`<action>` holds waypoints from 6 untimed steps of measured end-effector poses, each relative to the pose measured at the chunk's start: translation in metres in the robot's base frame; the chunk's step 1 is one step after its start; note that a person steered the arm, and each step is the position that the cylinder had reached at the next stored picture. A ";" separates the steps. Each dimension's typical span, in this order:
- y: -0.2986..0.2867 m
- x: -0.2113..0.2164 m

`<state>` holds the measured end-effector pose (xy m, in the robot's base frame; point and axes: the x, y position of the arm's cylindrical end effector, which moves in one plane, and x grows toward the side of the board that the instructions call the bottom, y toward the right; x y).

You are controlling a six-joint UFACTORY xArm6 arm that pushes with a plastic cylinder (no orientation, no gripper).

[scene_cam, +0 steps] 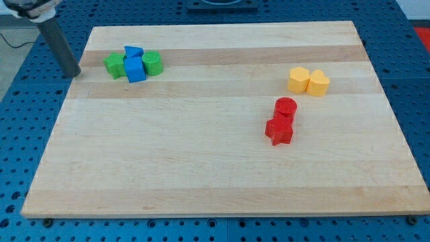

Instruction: Push the green star into the green circle

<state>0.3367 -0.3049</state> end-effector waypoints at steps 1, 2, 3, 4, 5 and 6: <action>0.011 -0.005; 0.065 -0.012; 0.120 -0.028; 0.170 -0.031; 0.160 -0.031; 0.113 -0.028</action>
